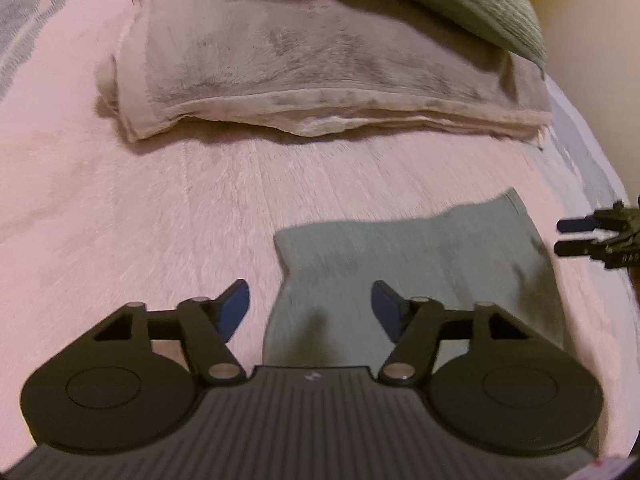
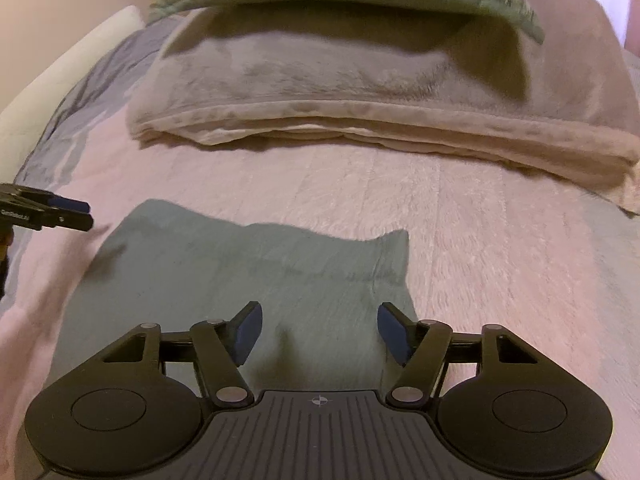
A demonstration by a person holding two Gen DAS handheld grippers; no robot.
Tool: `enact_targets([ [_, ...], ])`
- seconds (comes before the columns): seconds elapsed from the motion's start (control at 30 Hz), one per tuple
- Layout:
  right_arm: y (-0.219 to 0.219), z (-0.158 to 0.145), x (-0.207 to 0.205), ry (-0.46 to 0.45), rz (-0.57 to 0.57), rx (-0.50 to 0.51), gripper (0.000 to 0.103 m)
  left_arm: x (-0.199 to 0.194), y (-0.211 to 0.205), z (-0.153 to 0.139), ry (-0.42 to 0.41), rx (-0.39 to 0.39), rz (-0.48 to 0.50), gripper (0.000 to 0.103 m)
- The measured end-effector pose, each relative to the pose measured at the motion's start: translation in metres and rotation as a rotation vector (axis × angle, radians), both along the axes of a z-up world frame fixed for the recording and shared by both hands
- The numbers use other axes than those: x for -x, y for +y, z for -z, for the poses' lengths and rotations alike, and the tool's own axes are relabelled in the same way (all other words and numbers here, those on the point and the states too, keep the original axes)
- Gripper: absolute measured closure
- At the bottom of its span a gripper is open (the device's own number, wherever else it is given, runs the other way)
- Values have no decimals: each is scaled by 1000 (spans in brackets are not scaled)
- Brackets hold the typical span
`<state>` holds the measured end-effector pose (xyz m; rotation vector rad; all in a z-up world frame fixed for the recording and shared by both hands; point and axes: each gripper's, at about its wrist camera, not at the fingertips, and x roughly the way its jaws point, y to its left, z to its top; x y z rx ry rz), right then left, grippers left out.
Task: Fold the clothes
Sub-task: 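Move both tools to the skirt waistband and grasp it with the left gripper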
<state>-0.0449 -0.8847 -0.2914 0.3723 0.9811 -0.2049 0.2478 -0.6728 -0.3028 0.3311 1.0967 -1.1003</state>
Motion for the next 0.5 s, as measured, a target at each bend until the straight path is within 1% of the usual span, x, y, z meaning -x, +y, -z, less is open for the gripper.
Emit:
enact_targets([
  [0.1, -13, 15, -12, -5, 13, 6, 42, -13, -18, 20, 33, 1, 2, 46],
  [0.2, -28, 27, -18, -9, 31, -8, 42, -22, -34, 41, 77, -28, 18, 50],
  [0.27, -37, 33, -21, -13, 41, -26, 42, -25, -41, 52, 107, -54, 32, 57],
  [0.3, -44, 36, -21, -15, 47, -48, 42, -27, -44, 55, 122, -53, 33, 60],
  [0.33, -49, 38, -21, -18, 54, -81, 42, -30, -46, 57, 143, -48, 29, 64],
  [0.37, -57, 41, -20, -20, 64, -122, 42, -33, -47, 58, 159, -41, 25, 64],
  [0.4, -63, 42, -18, -25, 69, -149, 42, -35, -48, 59, 164, -42, 24, 69],
  [0.43, -67, 43, -16, -30, 70, -165, 42, -35, -49, 59, 155, -47, 30, 71],
  [0.5, -74, 44, -14, -39, 69, -182, 44, -35, -53, 58, 137, -57, 46, 81],
])
